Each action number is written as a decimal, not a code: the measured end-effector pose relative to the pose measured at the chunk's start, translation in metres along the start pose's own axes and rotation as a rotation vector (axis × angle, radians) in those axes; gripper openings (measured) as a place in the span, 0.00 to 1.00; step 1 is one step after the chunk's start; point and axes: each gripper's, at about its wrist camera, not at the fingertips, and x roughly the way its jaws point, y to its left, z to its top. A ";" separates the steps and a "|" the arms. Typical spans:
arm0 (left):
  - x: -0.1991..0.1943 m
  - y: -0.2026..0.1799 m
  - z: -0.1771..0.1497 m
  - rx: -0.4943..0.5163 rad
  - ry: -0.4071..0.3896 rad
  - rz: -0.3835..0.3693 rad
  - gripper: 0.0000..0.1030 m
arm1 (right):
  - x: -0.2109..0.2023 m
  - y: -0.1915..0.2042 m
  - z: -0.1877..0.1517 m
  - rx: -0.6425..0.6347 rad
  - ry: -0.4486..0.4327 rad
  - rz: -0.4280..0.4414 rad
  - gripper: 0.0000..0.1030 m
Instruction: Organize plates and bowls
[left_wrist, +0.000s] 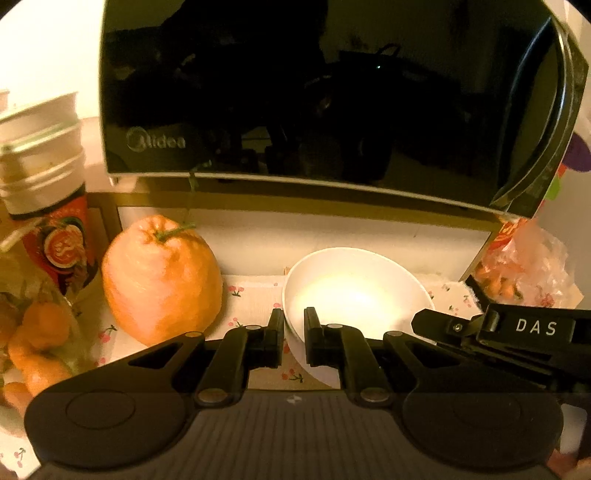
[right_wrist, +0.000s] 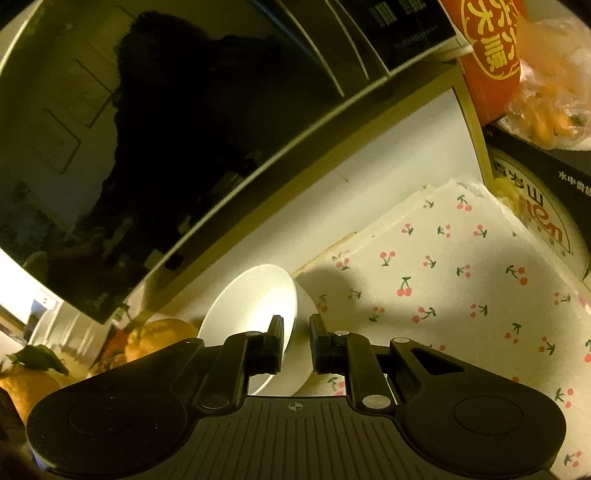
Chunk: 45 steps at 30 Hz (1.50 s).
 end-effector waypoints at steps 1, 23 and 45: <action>-0.004 0.000 0.001 -0.002 -0.003 0.008 0.09 | -0.004 0.003 0.000 -0.006 -0.001 0.000 0.15; -0.102 0.027 -0.014 -0.146 0.023 0.029 0.10 | -0.081 0.064 -0.022 -0.132 0.093 0.049 0.15; -0.186 0.091 -0.075 -0.255 0.054 0.048 0.10 | -0.100 0.120 -0.104 -0.323 0.271 0.117 0.15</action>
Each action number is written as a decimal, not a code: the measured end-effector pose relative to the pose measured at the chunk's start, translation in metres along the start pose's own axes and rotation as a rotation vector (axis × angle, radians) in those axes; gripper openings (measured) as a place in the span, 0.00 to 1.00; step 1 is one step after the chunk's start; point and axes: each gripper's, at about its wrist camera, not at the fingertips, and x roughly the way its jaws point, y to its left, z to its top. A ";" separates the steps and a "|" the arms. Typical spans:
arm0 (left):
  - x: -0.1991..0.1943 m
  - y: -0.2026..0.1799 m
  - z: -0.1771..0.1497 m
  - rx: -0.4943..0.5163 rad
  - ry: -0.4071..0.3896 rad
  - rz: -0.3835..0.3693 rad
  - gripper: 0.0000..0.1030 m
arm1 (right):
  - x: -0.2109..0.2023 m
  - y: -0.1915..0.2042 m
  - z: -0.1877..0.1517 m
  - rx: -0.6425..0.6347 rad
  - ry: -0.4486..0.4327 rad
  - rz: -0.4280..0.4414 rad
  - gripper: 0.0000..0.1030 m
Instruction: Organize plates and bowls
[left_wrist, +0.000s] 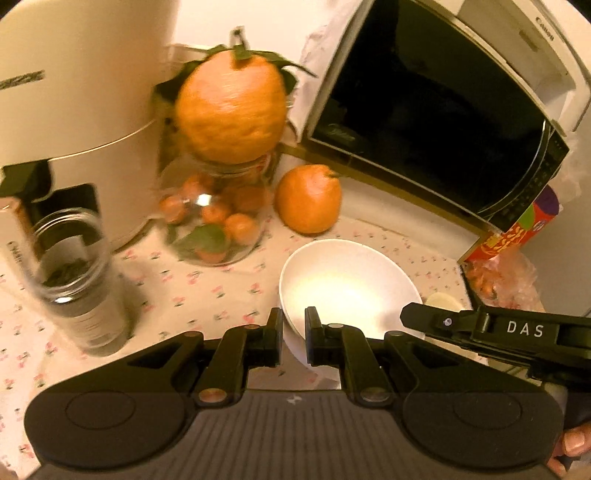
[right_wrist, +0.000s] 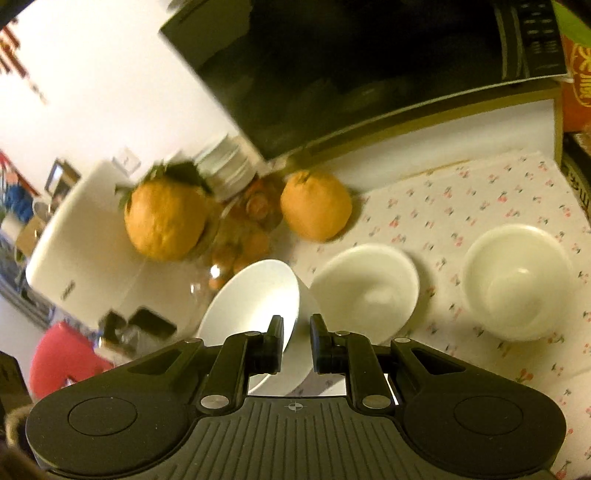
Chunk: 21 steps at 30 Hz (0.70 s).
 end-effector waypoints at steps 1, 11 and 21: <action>-0.001 0.005 -0.003 0.001 0.000 0.006 0.10 | 0.003 0.003 -0.003 -0.010 0.012 0.003 0.15; 0.011 0.039 -0.021 -0.016 0.041 0.049 0.10 | 0.043 0.023 -0.026 -0.076 0.089 -0.018 0.15; 0.023 0.045 -0.025 0.065 0.020 0.096 0.11 | 0.079 0.025 -0.035 -0.103 0.120 -0.052 0.15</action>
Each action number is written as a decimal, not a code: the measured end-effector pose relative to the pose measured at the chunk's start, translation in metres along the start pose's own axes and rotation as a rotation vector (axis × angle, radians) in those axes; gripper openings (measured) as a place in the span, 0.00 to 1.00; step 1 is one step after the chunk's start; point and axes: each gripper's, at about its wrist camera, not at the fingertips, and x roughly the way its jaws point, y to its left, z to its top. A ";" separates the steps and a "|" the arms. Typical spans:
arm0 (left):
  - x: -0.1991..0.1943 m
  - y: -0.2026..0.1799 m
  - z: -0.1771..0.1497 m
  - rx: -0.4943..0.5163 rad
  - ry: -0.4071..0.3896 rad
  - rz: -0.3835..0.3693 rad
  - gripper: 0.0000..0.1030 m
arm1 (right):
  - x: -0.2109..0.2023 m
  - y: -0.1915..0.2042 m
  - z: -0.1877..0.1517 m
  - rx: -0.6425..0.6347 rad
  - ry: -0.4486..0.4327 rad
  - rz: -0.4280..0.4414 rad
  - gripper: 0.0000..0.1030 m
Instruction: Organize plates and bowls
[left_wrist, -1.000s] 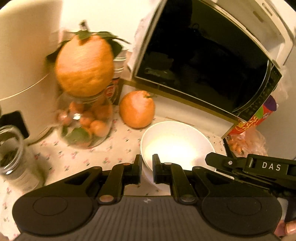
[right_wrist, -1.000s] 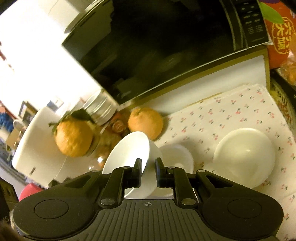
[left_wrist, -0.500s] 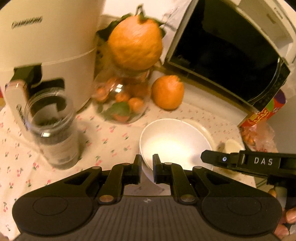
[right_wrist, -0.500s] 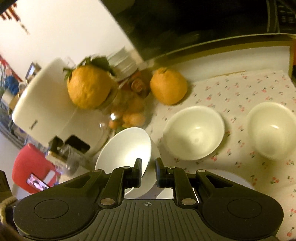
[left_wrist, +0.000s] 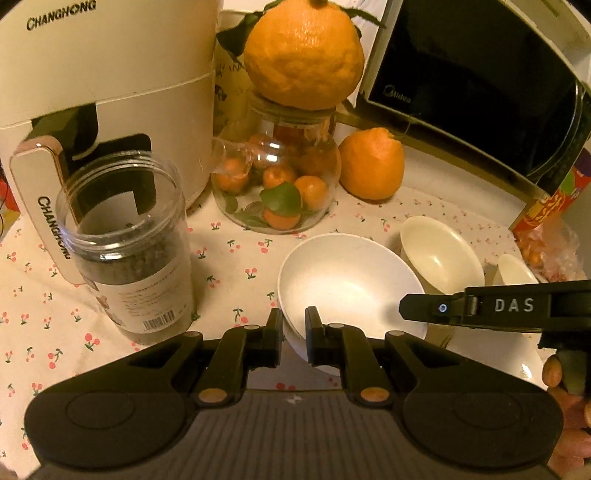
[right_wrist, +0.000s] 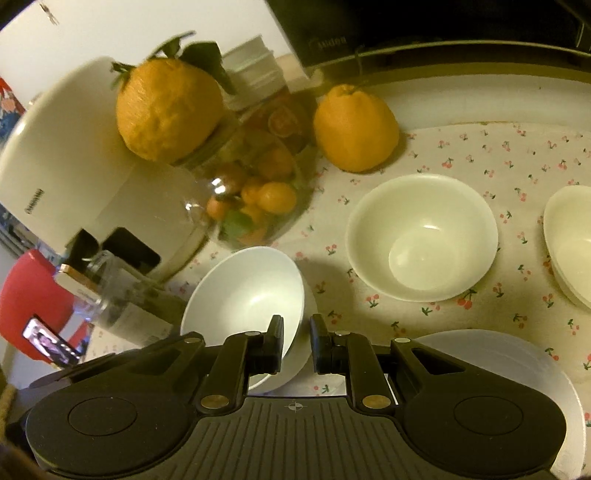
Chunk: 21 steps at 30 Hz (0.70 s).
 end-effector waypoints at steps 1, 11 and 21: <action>0.001 0.001 0.000 -0.003 0.008 0.000 0.11 | 0.003 -0.001 0.000 0.001 0.005 -0.004 0.15; 0.007 -0.002 0.003 -0.002 0.039 0.002 0.21 | 0.014 -0.003 -0.006 -0.009 0.036 -0.019 0.18; -0.002 -0.002 0.007 -0.021 0.021 -0.006 0.43 | 0.005 -0.005 0.000 -0.001 0.022 -0.013 0.28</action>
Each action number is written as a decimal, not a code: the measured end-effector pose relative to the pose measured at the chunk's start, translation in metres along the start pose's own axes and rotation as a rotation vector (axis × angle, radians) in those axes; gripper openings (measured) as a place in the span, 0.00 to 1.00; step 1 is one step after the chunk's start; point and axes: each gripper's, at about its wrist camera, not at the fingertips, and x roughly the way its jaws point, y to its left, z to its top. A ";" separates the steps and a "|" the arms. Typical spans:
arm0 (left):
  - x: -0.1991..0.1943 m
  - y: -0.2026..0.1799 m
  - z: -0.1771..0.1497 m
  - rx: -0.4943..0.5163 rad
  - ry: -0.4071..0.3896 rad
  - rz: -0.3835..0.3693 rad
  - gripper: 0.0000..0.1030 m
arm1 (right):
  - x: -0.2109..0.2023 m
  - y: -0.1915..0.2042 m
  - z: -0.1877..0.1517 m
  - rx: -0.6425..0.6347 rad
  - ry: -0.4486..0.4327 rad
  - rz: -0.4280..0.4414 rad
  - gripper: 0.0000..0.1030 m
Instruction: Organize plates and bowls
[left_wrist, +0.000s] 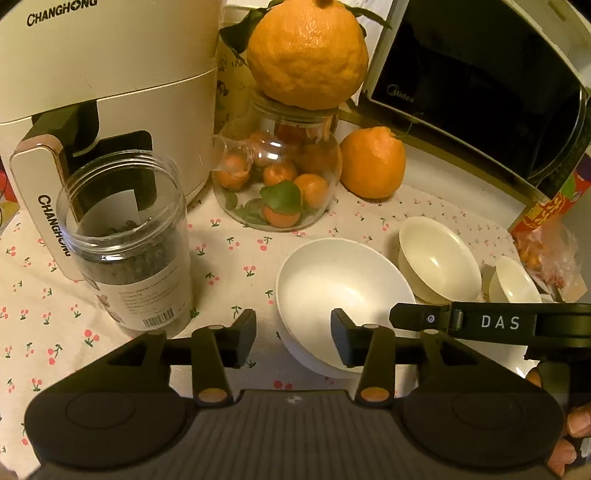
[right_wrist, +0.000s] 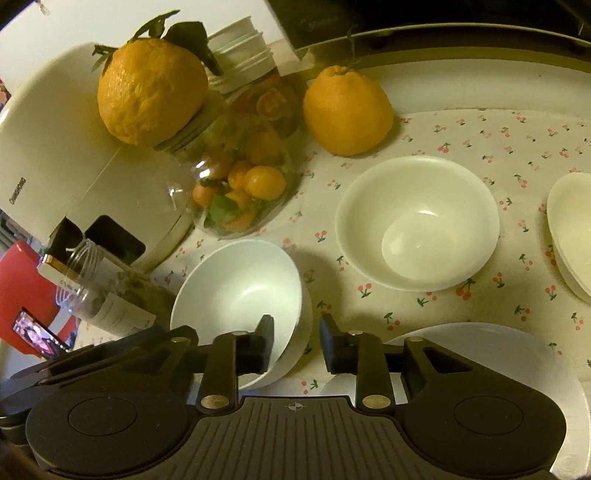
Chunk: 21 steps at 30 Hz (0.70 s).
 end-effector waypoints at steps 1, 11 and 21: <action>-0.001 0.000 0.000 0.000 -0.002 -0.001 0.46 | -0.002 -0.001 0.001 0.002 -0.002 0.000 0.31; -0.007 -0.009 0.002 0.041 -0.033 -0.009 0.74 | -0.026 -0.004 0.008 -0.010 -0.059 0.013 0.61; -0.011 -0.021 0.010 0.064 -0.059 0.045 1.00 | -0.052 -0.027 0.028 0.039 -0.152 -0.005 0.90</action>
